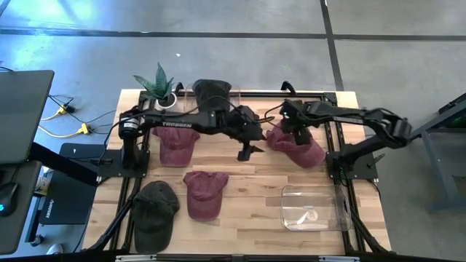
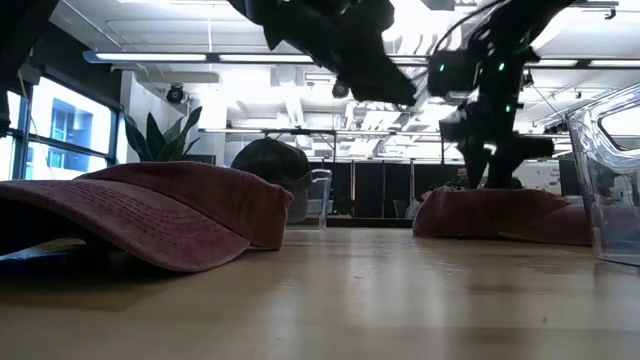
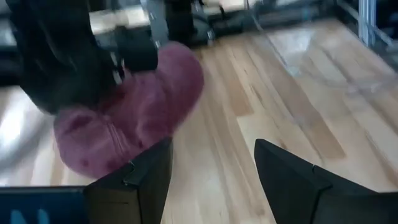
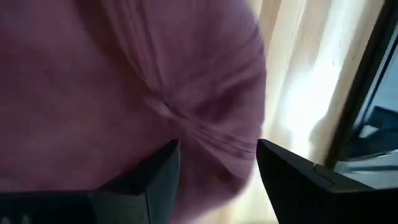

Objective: Pick & Place hat
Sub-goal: Put the top right red cap into the bottom transparent bin

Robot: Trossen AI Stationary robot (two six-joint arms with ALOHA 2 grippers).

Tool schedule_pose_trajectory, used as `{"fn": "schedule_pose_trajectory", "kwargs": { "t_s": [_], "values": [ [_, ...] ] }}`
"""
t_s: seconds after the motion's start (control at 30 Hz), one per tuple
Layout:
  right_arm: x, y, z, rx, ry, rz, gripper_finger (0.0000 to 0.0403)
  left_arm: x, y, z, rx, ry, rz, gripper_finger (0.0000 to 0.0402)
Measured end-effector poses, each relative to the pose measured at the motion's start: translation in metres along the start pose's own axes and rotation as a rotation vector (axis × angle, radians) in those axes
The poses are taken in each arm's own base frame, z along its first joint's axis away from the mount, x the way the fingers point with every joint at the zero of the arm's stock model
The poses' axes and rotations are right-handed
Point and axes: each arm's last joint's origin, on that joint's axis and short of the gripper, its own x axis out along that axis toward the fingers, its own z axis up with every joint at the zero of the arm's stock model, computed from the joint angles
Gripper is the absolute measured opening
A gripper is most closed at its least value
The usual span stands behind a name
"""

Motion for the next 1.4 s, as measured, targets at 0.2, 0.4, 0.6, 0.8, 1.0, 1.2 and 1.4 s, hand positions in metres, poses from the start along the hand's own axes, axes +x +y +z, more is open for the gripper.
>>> {"fn": "schedule_pose_trajectory", "kwargs": {
  "t_s": [0.2,0.4,0.6,0.8,1.0,1.2,1.4],
  "values": [
    [0.028,-0.006,0.006,-0.212,0.064,0.011,0.0187,0.003,-0.002,-0.006,-0.031,0.011,0.015,0.0218],
    [0.045,-0.009,0.015,-0.270,-0.024,0.059,0.0139,0.004,0.002,-0.016,-0.058,0.061,0.050,0.0218],
    [0.051,-0.010,0.013,-0.094,-0.092,0.166,0.0021,0.002,0.006,-0.024,-0.073,0.140,0.121,0.0218],
    [0.016,-0.023,0.003,0.259,-0.094,0.257,0.0017,-0.009,0.016,-0.037,-0.025,0.300,0.229,0.0218],
    [-0.061,-0.036,-0.012,0.810,-0.152,0.276,0.0013,-0.031,0.034,-0.029,-0.038,0.243,0.250,0.0218],
    [-0.090,-0.012,-0.023,0.937,-0.456,0.349,0.0006,-0.031,0.035,-0.006,0.011,0.002,0.173,0.0218],
    [-0.074,0.009,-0.031,1.103,-0.645,0.412,0.0004,-0.027,0.019,0.013,0.071,-0.129,0.187,0.0218]
  ]
}}
